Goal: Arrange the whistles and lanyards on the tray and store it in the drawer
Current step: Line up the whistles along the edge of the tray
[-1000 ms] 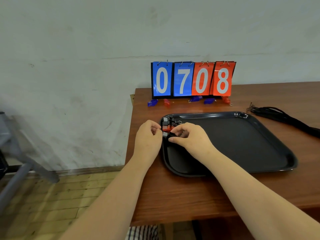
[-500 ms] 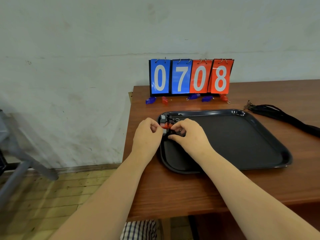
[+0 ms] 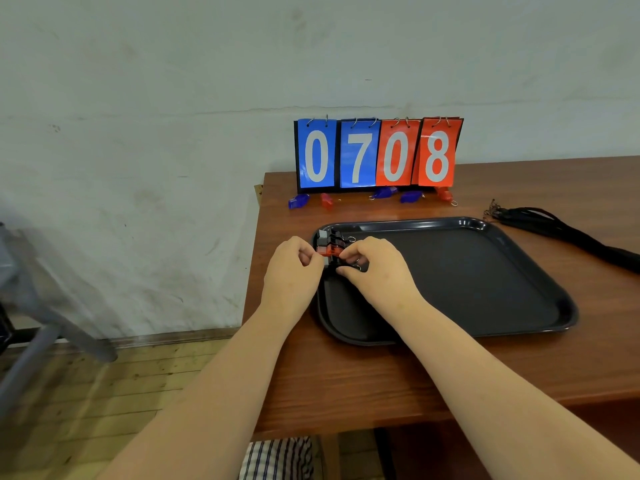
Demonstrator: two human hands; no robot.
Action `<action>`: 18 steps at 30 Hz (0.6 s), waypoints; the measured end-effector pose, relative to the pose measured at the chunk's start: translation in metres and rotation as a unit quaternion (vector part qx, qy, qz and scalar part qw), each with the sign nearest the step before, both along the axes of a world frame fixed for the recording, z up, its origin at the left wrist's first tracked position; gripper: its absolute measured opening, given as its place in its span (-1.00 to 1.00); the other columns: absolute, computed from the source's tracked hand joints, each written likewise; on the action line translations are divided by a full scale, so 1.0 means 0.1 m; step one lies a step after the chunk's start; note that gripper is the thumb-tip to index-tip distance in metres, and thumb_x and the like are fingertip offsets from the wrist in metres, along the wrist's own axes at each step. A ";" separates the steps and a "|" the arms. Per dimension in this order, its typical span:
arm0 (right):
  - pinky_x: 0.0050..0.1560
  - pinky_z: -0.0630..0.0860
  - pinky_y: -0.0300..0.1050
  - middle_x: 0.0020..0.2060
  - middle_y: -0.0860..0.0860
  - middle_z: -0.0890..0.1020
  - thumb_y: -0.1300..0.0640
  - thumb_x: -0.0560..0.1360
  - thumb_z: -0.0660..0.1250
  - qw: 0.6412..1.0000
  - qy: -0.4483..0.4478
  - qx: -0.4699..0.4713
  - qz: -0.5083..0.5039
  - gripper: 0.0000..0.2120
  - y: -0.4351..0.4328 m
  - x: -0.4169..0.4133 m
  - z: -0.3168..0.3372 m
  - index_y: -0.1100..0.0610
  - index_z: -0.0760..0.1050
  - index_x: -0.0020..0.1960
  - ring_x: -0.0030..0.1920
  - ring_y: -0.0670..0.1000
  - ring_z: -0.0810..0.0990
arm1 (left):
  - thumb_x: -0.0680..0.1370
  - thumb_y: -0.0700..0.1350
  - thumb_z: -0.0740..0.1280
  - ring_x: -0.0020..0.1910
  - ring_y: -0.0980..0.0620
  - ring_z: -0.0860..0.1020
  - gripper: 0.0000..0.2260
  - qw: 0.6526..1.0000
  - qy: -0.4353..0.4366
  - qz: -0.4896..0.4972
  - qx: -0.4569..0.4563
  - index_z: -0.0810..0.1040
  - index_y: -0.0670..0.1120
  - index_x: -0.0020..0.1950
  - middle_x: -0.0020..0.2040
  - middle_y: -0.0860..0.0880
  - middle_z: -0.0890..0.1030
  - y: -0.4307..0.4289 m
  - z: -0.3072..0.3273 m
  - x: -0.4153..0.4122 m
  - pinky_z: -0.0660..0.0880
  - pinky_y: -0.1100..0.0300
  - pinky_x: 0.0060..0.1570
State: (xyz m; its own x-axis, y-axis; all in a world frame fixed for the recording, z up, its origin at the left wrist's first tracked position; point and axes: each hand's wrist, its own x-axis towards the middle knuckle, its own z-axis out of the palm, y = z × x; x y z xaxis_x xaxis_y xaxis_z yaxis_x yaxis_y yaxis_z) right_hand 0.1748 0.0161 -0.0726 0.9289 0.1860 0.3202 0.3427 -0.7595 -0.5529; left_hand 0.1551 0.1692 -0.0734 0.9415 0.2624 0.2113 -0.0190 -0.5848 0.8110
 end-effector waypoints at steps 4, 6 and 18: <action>0.05 0.49 -0.18 -0.04 -0.10 0.60 0.03 0.48 0.46 1.000 -0.005 0.001 0.000 -0.79 0.01 0.00 -0.01 0.00 0.62 0.11 0.01 -0.09 0.51 | 0.54 -0.09 0.32 -0.19 0.09 0.50 -0.97 1.000 -0.002 0.000 0.001 0.49 0.00 -0.08 -0.13 0.02 0.53 0.00 0.01 -0.01 0.49 0.17 -0.17; 0.05 0.50 -0.18 -0.04 -0.10 0.60 0.03 0.48 0.46 1.000 -0.004 0.001 0.001 -0.78 0.01 0.01 -0.01 0.00 0.62 0.11 0.01 -0.09 0.52 | 0.55 -0.09 0.33 -0.18 0.09 0.51 -0.98 1.000 -0.003 0.000 -0.006 0.49 0.01 -0.06 -0.14 0.01 0.54 -0.01 0.01 -0.01 0.50 0.15 -0.15; 0.03 0.48 -0.23 -0.07 -0.14 0.58 0.03 0.48 0.46 1.000 -0.002 0.004 0.000 -0.79 0.01 0.03 -0.04 -0.02 0.61 0.11 0.00 -0.12 0.50 | 0.59 -0.09 0.28 -0.18 0.09 0.52 -0.93 1.000 0.005 0.001 -0.001 0.52 0.01 0.05 -0.13 0.00 0.55 -0.01 0.01 0.00 0.46 0.25 -0.23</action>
State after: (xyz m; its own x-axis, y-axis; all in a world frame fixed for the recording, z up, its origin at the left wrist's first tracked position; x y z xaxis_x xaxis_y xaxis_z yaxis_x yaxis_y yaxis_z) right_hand 0.1777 0.0169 -0.0764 0.9277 0.1834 0.3253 0.3447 -0.7556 -0.5570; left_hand 0.1554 0.1679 -0.0720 0.9431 0.2646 0.2011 -0.0096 -0.5832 0.8123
